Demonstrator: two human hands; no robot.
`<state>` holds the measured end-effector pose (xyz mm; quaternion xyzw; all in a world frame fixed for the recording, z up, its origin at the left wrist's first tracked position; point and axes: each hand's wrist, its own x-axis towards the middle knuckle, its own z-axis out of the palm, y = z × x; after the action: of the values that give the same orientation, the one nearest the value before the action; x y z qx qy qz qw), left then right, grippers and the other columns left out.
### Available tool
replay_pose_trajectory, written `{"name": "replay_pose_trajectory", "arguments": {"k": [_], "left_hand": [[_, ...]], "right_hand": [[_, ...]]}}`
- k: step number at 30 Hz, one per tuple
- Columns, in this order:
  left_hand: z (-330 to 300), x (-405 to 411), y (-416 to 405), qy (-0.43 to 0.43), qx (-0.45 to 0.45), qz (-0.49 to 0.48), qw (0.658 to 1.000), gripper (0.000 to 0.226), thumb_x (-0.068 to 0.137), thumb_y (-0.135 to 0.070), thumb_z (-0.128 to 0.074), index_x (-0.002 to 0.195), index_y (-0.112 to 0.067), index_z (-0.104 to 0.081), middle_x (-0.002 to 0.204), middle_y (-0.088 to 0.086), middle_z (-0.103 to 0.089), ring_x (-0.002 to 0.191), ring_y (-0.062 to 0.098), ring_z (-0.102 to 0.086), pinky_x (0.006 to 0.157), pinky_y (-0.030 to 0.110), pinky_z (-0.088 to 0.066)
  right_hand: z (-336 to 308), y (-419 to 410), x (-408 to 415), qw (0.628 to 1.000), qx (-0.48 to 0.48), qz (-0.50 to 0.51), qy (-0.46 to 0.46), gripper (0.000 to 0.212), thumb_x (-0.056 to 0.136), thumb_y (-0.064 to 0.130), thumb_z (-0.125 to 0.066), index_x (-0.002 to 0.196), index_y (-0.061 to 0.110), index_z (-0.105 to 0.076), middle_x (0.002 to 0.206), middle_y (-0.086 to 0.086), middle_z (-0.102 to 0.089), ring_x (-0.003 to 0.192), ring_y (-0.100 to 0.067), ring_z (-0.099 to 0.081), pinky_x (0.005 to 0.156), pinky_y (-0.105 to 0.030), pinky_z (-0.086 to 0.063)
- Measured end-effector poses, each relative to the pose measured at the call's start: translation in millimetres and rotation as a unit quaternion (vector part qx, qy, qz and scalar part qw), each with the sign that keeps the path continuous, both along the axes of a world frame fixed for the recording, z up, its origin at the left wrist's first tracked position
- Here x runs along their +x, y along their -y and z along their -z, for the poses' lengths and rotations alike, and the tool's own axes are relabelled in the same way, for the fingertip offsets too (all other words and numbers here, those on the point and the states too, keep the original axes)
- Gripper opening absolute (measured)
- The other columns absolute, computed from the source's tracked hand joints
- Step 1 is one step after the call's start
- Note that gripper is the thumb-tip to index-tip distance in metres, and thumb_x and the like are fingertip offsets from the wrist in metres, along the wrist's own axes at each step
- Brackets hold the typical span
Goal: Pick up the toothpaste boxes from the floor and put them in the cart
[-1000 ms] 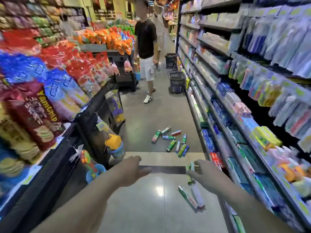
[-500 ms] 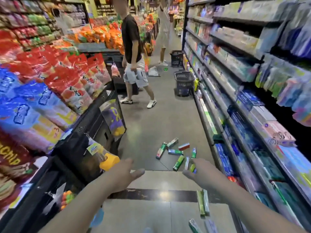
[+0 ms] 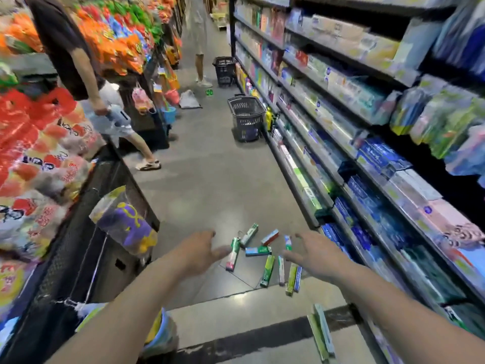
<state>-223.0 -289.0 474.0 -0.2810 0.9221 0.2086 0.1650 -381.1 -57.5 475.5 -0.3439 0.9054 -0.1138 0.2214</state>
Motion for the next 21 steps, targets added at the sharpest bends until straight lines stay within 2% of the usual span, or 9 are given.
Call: {"name": "replay_pose_trajectory", "arguments": {"k": [6,10,12,14,17,21], "left_hand": [[27.9,-105.5,61.2,0.027,0.022,0.016,0.999,0.079,0.092,-0.064,-0.045,0.147,-0.009,-0.034,0.150,0.014,-0.041,0.136,0.027,-0.041,0.108,0.032,-0.034],[50.0,-174.4,99.2,0.050,0.036,0.013,0.998,0.079,0.091,-0.064,-0.046,0.145,-0.008,-0.036,0.147,0.015,-0.044,0.133,0.028,-0.043,0.107,0.033,-0.037],[62.7,-205.5,119.2,0.065,0.051,0.005,0.997,0.078,0.091,-0.064,-0.046,0.145,-0.009,-0.037,0.147,0.015,-0.044,0.132,0.028,-0.045,0.105,0.033,-0.037],[75.4,-232.5,138.6,0.074,0.058,0.003,0.996,0.078,0.091,-0.065,-0.046,0.144,-0.009,-0.037,0.148,0.013,-0.044,0.132,0.027,-0.045,0.105,0.033,-0.038],[100.5,-269.3,166.0,0.093,0.072,0.002,0.993,0.081,0.091,-0.066,-0.044,0.146,-0.008,-0.035,0.149,0.012,-0.042,0.134,0.027,-0.043,0.108,0.034,-0.036],[151.2,-312.7,196.7,0.111,0.085,0.002,0.990,0.079,0.092,-0.064,-0.045,0.146,-0.007,-0.035,0.150,0.013,-0.041,0.136,0.027,-0.042,0.106,0.031,-0.034]], "right_hand": [[33.4,56.6,-84.4,0.999,0.019,0.040,0.020,0.063,0.087,0.063,-0.054,0.132,0.019,-0.050,0.131,-0.006,-0.055,0.120,-0.025,-0.051,0.098,-0.037,-0.043],[66.9,98.2,-152.6,0.997,0.026,0.053,0.042,0.055,0.085,0.058,-0.056,0.117,0.014,-0.060,0.120,-0.008,-0.064,0.109,-0.028,-0.059,0.083,-0.036,-0.046],[83.9,119.4,-185.7,0.996,0.053,0.036,0.057,0.059,0.086,0.065,-0.051,0.126,0.021,-0.054,0.128,-0.003,-0.059,0.115,-0.025,-0.056,0.079,-0.032,-0.040],[102.1,139.9,-215.6,0.995,0.062,0.027,0.068,0.063,0.086,0.067,-0.050,0.133,0.024,-0.048,0.134,-0.001,-0.054,0.121,-0.023,-0.052,0.085,-0.033,-0.040],[129.1,170.1,-253.4,0.995,0.068,0.026,0.073,0.067,0.088,0.064,-0.050,0.138,0.021,-0.045,0.138,-0.004,-0.051,0.126,-0.024,-0.047,0.099,-0.034,-0.039],[177.1,200.6,-283.2,0.993,0.069,0.046,0.089,0.062,0.091,0.060,-0.049,0.137,0.018,-0.043,0.140,-0.004,-0.048,0.126,-0.026,-0.047,0.099,-0.039,-0.044]]}}
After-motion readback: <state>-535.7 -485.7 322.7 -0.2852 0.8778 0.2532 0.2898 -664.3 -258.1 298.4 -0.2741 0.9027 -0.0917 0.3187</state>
